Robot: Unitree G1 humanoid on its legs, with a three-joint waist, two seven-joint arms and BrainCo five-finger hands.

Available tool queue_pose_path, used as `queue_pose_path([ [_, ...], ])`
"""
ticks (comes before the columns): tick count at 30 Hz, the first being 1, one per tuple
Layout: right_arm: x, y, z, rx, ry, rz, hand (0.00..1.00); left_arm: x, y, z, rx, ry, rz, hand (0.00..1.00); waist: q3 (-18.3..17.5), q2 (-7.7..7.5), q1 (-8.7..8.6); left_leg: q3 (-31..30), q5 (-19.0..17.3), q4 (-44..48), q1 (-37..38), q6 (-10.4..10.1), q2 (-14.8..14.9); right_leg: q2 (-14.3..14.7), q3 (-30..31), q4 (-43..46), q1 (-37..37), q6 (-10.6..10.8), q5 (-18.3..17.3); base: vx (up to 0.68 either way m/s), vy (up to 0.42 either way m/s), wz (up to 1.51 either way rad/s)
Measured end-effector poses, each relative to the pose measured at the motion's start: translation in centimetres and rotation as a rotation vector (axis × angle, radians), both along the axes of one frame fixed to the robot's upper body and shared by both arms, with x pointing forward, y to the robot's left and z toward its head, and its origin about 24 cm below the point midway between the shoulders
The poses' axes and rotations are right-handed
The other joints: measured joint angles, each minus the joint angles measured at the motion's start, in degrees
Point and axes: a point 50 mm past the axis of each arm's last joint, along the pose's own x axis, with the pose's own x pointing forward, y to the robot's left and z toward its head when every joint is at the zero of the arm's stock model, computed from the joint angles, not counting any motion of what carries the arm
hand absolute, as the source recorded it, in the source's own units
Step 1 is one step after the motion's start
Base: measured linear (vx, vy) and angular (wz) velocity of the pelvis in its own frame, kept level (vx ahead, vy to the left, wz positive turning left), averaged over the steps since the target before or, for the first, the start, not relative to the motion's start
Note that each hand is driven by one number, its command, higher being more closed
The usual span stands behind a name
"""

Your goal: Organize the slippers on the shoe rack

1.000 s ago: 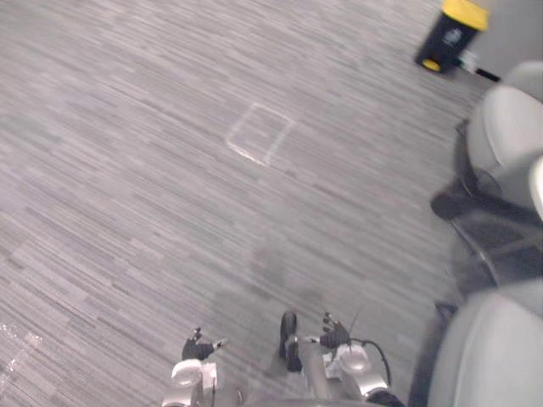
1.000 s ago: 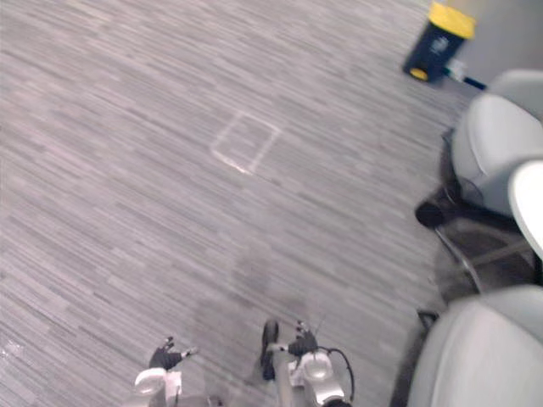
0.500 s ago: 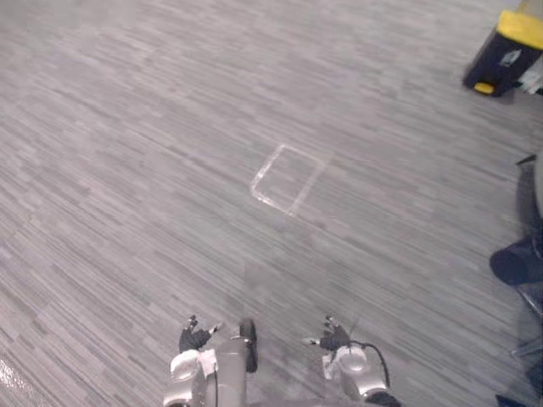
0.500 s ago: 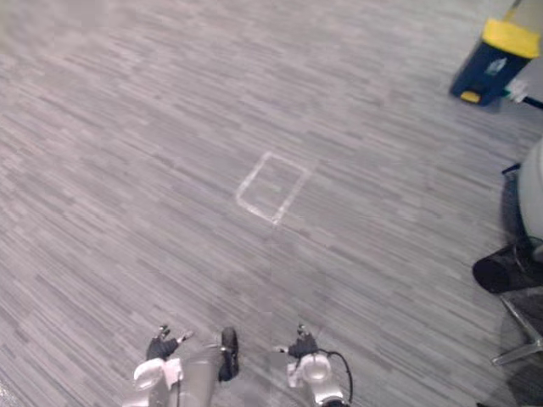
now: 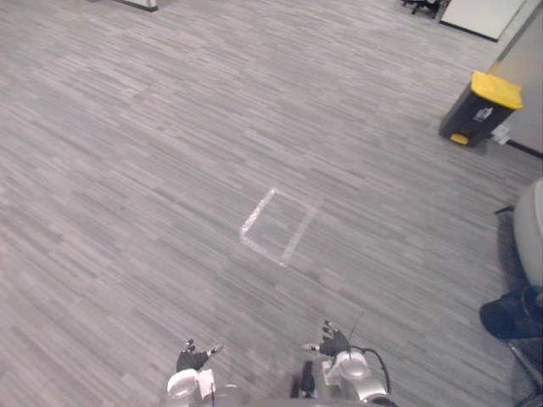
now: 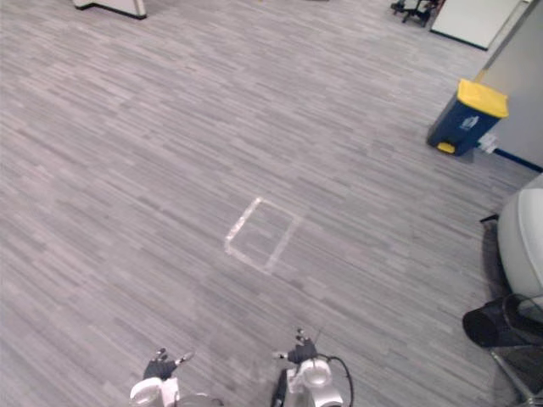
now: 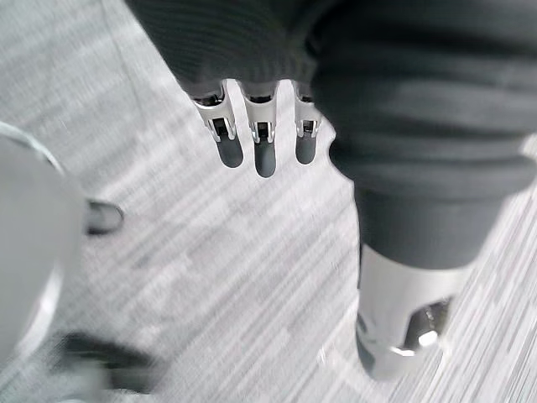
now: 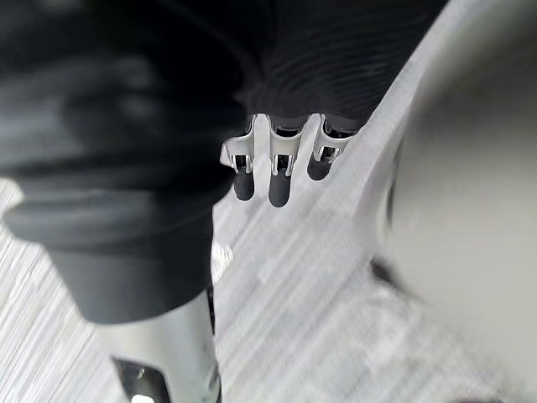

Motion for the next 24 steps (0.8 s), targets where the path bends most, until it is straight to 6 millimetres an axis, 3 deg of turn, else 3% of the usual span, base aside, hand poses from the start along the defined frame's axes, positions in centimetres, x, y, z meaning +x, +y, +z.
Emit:
queue_pose_path([
  [1,0.1,-0.2,0.0,-0.004,-0.002,0.0,0.0,0.0,-0.2,-0.1,-0.006,0.004,-0.002,0.0,-0.1,0.22,-0.21,-0.4,-0.1,-0.2,0.8,0.0,0.5,0.7,0.0,0.4,0.3,-1.5,0.0,0.48,-0.209,0.19],
  [2,0.3,-0.3,0.1,-0.008,-0.004,-0.002,0.0,-0.1,-0.7,-0.3,-0.016,0.016,-0.014,0.0,-0.7,1.94,-0.06,-2.0,0.6,-0.1,1.3,-0.6,1.8,1.7,-0.7,2.7,0.0,-2.0,-3.3,0.49,-0.203,0.14],
  [4,0.4,-0.8,0.1,-0.008,-0.007,-0.033,0.0,0.1,-1.7,-0.2,-0.032,0.005,-0.031,0.0,-0.3,3.06,-0.28,-4.2,0.9,6.0,0.1,-1.2,3.0,2.0,-2.2,5.6,1.1,-3.6,-6.7,0.52,-0.229,0.18],
  [5,0.2,-0.7,0.1,-0.006,-0.005,-0.031,0.0,0.4,-1.7,-0.1,-0.037,-0.001,-0.024,0.0,-0.3,3.28,-0.56,-6.0,1.6,17.3,-4.1,-2.4,4.1,2.5,-2.9,4.9,3.6,-3.8,-8.3,0.39,-0.177,0.21],
  [6,0.1,-0.6,0.1,-0.004,-0.005,-0.031,0.0,0.4,-1.8,-0.1,-0.042,-0.005,-0.022,0.0,-0.3,3.37,-0.55,-6.4,2.5,21.9,-6.0,-3.6,4.7,2.8,-3.0,4.3,4.8,-4.0,-8.6,0.4,-0.14,0.13],
  [7,-0.2,-0.3,0.0,0.003,0.003,-0.026,0.0,0.7,-1.7,0.2,-0.043,-0.031,-0.006,0.0,-0.1,3.71,-0.01,-6.6,5.2,37.4,-12.2,-5.5,7.0,4.7,-2.6,1.1,9.5,-4.7,-9.5,0.6,-0.126,-0.22],
  [8,-0.4,0.2,-0.1,0.015,0.011,-0.027,0.0,1.0,-1.5,0.4,-0.033,-0.05,-0.006,0.0,0.0,3.73,0.56,-6.0,4.6,46.5,-16.0,-5.0,8.7,5.8,-1.4,-0.6,13.2,-5.4,-10.9,0.5,-0.083,-0.34],
  [10,-0.6,0.6,-0.2,0.028,0.018,-0.029,0.0,1.2,-1.3,0.7,-0.025,-0.069,-0.004,0.0,0.2,3.37,1.14,-4.4,4.1,51.3,-19.2,-4.3,9.3,6.2,0.0,-1.7,16.5,-5.4,-12.2,0.41,-0.012,-0.47],
  [12,-1.1,0.9,-0.4,0.039,0.035,-0.038,0.0,1.5,-1.1,1.1,-0.016,-0.097,0.0,0.0,0.0,2.86,1.61,-0.7,2.2,48.4,-25.8,-2.4,10.3,5.9,3.4,-5.3,22.6,-4.0,-13.1,0.54,0.065,-0.75],
  [14,-1.0,0.8,-0.3,0.036,0.033,-0.048,0.0,1.6,-1.1,1.1,-0.014,-0.102,-0.002,0.0,0.0,2.66,2.29,1.1,1.2,36.0,-28.4,-2.1,8.7,4.0,5.4,-6.9,25.3,-3.2,-13.3,0.58,0.219,-0.79],
  [15,-1.0,0.7,-0.4,0.034,0.035,-0.051,0.0,1.9,-1.0,1.2,-0.009,-0.114,-0.011,0.0,0.1,2.01,2.68,-0.2,3.7,24.8,-29.3,-2.0,5.7,1.5,6.4,-7.2,26.5,-1.0,-14.4,0.47,0.259,-0.65],
  [16,-1.1,0.6,-0.4,0.032,0.037,-0.052,0.0,1.9,-1.1,1.3,-0.008,-0.114,-0.017,0.0,0.2,2.01,2.72,-1.4,6.1,19.3,-29.4,-2.0,4.6,0.7,6.9,-7.3,27.2,-0.1,-15.0,0.49,0.314,-0.61],
  [17,-1.5,0.6,-0.7,0.03,0.057,-0.055,0.0,2.1,-1.1,1.3,-0.005,-0.119,-0.027,0.0,-0.1,1.2,3.13,-2.7,13.9,14.3,-28.1,-0.9,1.5,-1.4,8.6,-8.1,29.3,1.6,-16.0,0.51,0.3,-0.23],
  [18,-1.8,0.5,-0.9,0.024,0.076,-0.038,0.0,2.2,-0.6,1.3,0.009,-0.115,-0.034,0.0,-0.7,-0.31,2.83,-1.1,14.0,12.7,-26.3,-0.1,0.0,-3.0,9.2,-9.4,29.2,1.5,-14.0,0.42,0.236,-0.17],
  [19,-1.8,0.5,-0.9,0.024,0.08,-0.039,0.0,2.2,-0.5,1.3,0.011,-0.113,-0.032,0.0,-0.6,-0.26,2.82,-1.3,13.8,13.2,-26.6,0.1,0.0,-2.9,9.5,-9.4,29.1,1.3,-13.2,0.45,0.246,-0.05],
  [20,-1.6,0.4,-0.9,0.021,0.082,-0.041,0.0,2.0,0.2,1.2,0.028,-0.099,-0.034,0.0,-0.7,-0.52,2.91,-2.2,12.6,18.1,-28.2,0.4,0.1,-2.9,11.2,-8.8,28.9,1.0,-9.7,0.39,0.25,-0.28],
  [22,-1.2,0.4,-0.8,0.021,0.072,-0.041,0.0,1.3,0.9,0.9,0.043,-0.062,-0.036,0.0,-1.0,-0.84,3.04,-1.4,11.9,20.5,-27.3,1.7,-0.1,-3.8,13.6,-6.3,28.6,2.2,-7.2,0.41,0.258,-0.42],
  [23,-1.1,0.2,-0.7,0.024,0.062,-0.055,0.0,0.5,1.2,0.5,0.045,-0.028,-0.032,0.0,-1.1,-0.88,3.03,-1.3,10.7,20.2,-24.7,3.3,-0.8,-4.4,15.5,-0.6,27.0,3.1,-5.9,0.4,0.224,-0.59],
  [24,-1.1,0.0,-0.7,0.025,0.062,-0.068,0.0,0.2,1.1,0.4,0.048,-0.017,-0.044,0.0,-1.1,-0.89,3.03,-0.7,9.5,18.5,-21.7,3.5,-1.4,-4.9,17.5,7.7,23.5,3.4,-5.3,0.33,0.18,-0.59],
])
